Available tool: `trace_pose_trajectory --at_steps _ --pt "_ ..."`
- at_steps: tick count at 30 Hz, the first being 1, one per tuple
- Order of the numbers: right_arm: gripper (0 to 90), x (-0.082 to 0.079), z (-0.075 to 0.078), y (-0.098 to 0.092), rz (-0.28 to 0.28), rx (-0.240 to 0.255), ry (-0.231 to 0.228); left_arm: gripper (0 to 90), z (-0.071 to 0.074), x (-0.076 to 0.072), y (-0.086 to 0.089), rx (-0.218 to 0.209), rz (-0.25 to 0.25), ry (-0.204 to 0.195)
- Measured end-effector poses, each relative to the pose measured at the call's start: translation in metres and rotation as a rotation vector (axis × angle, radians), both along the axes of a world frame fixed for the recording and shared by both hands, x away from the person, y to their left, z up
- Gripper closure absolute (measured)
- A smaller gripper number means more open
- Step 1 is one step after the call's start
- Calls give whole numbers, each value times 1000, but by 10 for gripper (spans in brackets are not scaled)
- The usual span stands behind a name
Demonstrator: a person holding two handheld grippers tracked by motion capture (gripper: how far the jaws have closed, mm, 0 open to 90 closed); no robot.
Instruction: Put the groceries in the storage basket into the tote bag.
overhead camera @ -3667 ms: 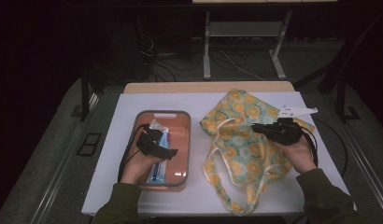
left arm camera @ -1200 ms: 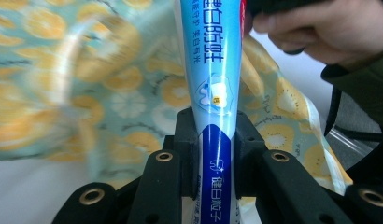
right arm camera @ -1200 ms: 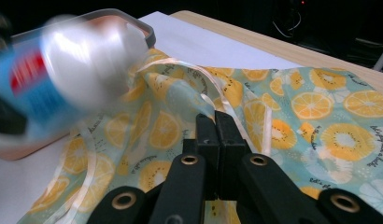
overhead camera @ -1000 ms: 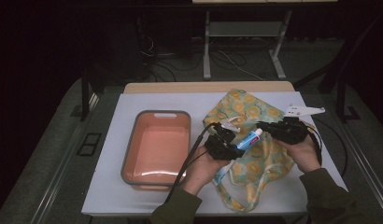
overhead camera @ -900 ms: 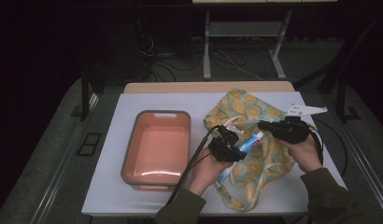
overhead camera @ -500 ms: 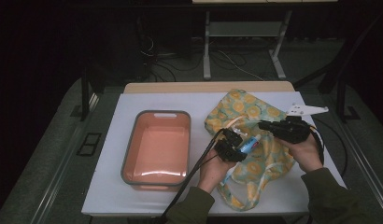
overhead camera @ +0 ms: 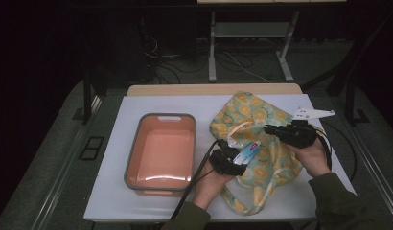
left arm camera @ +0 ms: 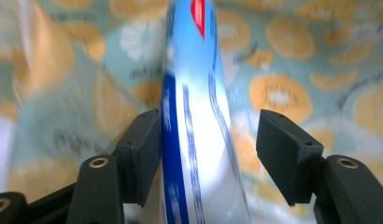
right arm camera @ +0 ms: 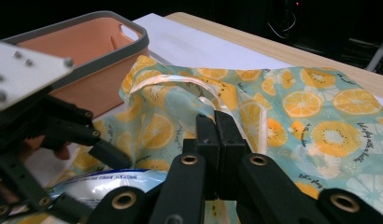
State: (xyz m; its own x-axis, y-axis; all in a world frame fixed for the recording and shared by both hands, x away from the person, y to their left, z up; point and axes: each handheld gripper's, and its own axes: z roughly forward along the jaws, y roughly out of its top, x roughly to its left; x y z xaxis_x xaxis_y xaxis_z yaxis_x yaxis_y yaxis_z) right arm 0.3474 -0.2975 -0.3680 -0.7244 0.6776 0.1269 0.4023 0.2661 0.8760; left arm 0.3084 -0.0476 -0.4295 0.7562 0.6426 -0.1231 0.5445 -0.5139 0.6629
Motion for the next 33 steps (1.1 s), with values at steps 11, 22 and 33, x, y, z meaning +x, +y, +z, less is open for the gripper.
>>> trace_pose_trajectory --at_steps 11,22,33 --pt "897 0 -1 -1 -1 -3 2 495 -11 -15 6 59 38 6" --pt "897 -1 0 0 3 -1 -1 679 -3 -8 -4 47 53 -9" --pt "897 -2 0 4 17 -3 0 702 9 29 -27 -6 48 14"
